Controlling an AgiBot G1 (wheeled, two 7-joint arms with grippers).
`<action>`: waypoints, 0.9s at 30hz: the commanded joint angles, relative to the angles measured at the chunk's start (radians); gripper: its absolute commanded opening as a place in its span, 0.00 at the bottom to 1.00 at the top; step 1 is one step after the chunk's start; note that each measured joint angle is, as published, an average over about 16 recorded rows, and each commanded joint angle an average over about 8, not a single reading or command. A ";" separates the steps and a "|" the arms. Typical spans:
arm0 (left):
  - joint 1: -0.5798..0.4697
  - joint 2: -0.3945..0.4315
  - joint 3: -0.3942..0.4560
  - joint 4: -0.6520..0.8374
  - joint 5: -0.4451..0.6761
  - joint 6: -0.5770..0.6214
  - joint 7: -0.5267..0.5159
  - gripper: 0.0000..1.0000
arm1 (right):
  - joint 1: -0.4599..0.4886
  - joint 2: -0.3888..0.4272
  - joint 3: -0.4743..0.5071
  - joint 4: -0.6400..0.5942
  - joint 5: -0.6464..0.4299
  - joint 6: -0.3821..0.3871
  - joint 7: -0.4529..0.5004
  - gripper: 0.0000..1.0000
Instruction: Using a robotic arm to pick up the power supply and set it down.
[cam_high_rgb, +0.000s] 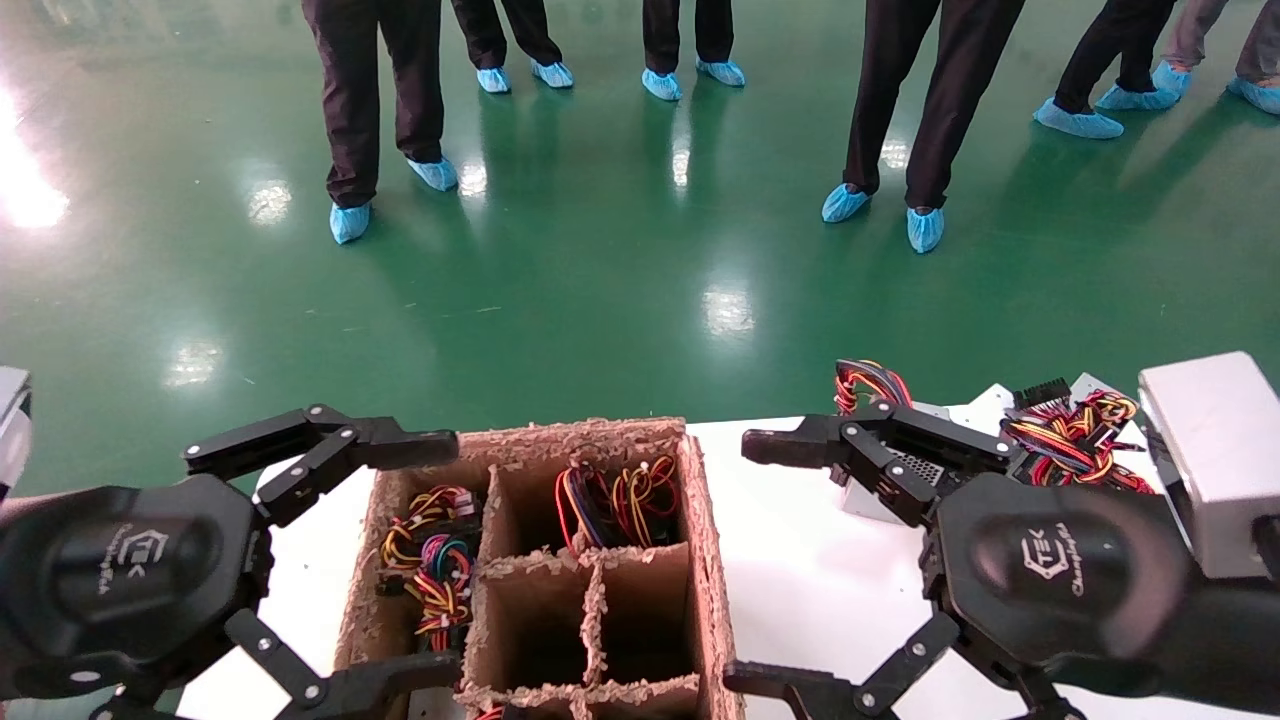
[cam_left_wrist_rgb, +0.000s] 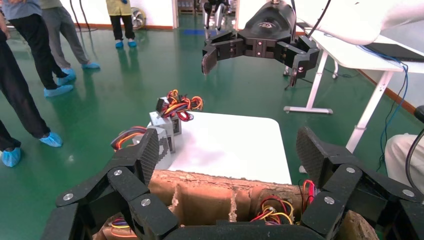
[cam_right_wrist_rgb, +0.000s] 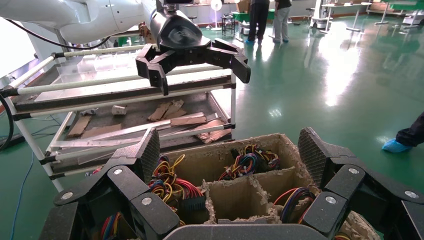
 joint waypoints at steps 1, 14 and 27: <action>0.000 0.000 0.000 0.000 0.000 0.000 0.000 0.00 | 0.000 0.000 0.000 0.000 0.000 0.000 0.000 1.00; 0.000 0.000 0.000 0.000 0.000 0.000 0.000 0.00 | -0.020 0.032 -0.041 0.028 -0.065 -0.027 0.020 1.00; 0.000 0.000 0.000 0.000 0.000 0.000 0.000 0.00 | -0.099 0.070 -0.125 0.065 -0.090 -0.052 0.046 1.00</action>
